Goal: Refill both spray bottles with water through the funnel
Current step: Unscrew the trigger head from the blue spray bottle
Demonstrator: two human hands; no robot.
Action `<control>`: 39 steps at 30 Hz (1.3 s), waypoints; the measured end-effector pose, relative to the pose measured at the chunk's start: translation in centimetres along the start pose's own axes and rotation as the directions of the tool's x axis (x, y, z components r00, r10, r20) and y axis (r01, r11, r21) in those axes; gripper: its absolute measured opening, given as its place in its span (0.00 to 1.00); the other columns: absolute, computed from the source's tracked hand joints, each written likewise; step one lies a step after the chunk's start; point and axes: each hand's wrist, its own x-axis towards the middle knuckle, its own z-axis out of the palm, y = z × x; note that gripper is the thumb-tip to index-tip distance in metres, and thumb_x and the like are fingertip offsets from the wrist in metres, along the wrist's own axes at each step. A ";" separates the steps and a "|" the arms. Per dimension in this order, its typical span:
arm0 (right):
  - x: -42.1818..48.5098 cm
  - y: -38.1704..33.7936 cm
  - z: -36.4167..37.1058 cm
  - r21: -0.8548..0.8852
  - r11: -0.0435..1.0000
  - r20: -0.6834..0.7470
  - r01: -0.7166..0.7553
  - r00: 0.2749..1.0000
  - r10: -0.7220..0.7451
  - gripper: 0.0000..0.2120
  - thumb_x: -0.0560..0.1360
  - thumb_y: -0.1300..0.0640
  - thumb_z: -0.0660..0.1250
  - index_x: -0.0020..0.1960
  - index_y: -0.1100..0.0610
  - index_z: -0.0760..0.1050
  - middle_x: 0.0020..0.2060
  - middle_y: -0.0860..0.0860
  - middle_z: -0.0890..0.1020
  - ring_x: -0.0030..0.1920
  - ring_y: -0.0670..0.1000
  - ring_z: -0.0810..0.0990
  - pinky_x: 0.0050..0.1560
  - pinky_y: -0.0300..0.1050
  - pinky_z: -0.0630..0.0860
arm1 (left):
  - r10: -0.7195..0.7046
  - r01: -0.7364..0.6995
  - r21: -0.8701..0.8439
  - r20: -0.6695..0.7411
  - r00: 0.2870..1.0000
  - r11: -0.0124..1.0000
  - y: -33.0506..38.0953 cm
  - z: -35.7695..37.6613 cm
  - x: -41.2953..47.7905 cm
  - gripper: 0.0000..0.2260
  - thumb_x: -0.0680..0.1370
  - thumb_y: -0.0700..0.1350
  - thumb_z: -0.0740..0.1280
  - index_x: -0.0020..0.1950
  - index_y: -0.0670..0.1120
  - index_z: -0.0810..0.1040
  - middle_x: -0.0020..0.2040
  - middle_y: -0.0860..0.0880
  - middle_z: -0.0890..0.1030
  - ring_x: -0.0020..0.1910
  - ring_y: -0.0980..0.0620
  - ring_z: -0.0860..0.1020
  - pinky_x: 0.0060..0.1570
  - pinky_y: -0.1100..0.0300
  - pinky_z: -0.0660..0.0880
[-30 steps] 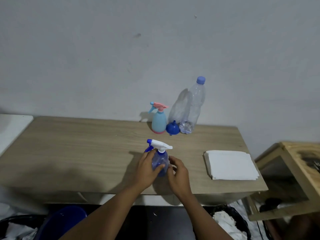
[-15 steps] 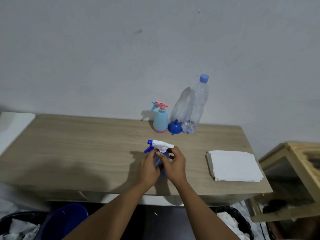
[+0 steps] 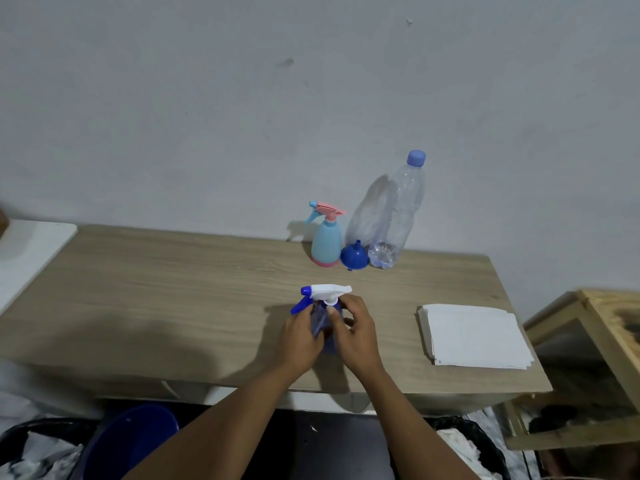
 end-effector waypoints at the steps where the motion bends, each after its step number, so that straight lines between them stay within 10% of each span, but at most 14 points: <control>1: -0.1 -0.1 -0.1 0.003 1.000 0.007 0.004 1.000 -0.004 0.12 0.78 0.58 0.71 0.60 0.53 0.78 0.53 0.44 0.81 0.55 0.44 0.79 0.52 0.39 0.76 | 0.005 -0.005 0.003 0.005 1.000 1.000 0.0 0.0 0.0 0.09 0.75 0.39 0.68 0.54 0.48 0.76 0.45 0.54 0.80 0.46 0.55 0.80 0.43 0.67 0.74; 8: -0.1 -0.3 1.0 -0.001 0.999 -0.079 -0.038 0.996 0.038 0.10 0.77 0.55 0.72 0.57 0.52 0.77 0.50 0.44 0.81 0.53 0.44 0.80 0.52 0.45 0.79 | 0.010 -0.010 0.023 -0.020 1.000 1.000 0.5 -0.2 -0.2 0.08 0.77 0.38 0.68 0.50 0.50 0.74 0.39 0.59 0.75 0.39 0.59 0.77 0.36 0.76 0.69; 14: -0.2 -1.3 0.4 0.037 0.997 -0.074 -0.067 0.995 0.069 0.18 0.72 0.56 0.77 0.59 0.53 0.75 0.50 0.43 0.81 0.52 0.40 0.80 0.50 0.31 0.75 | 0.015 -0.015 0.040 0.004 1.000 0.999 0.6 -0.1 -0.4 0.09 0.75 0.36 0.68 0.55 0.44 0.76 0.46 0.51 0.78 0.47 0.50 0.79 0.45 0.60 0.74; 23: -0.4 -0.7 -0.1 0.036 0.997 -0.022 -0.061 0.998 0.062 0.16 0.74 0.56 0.74 0.61 0.50 0.76 0.52 0.43 0.81 0.54 0.43 0.80 0.51 0.39 0.79 | -0.004 0.004 0.049 0.000 1.000 0.999 0.6 -0.2 -0.3 0.11 0.74 0.36 0.68 0.55 0.46 0.76 0.45 0.51 0.78 0.46 0.49 0.79 0.45 0.55 0.76; 39: -0.4 -1.5 1.4 0.010 0.998 -0.069 -0.060 0.996 0.060 0.11 0.77 0.56 0.70 0.54 0.41 0.75 0.50 0.40 0.80 0.53 0.44 0.79 0.52 0.45 0.78 | 0.018 -0.017 0.027 -0.008 1.000 0.999 -0.1 -0.4 -0.3 0.09 0.77 0.39 0.69 0.53 0.51 0.77 0.41 0.57 0.78 0.41 0.57 0.79 0.38 0.67 0.73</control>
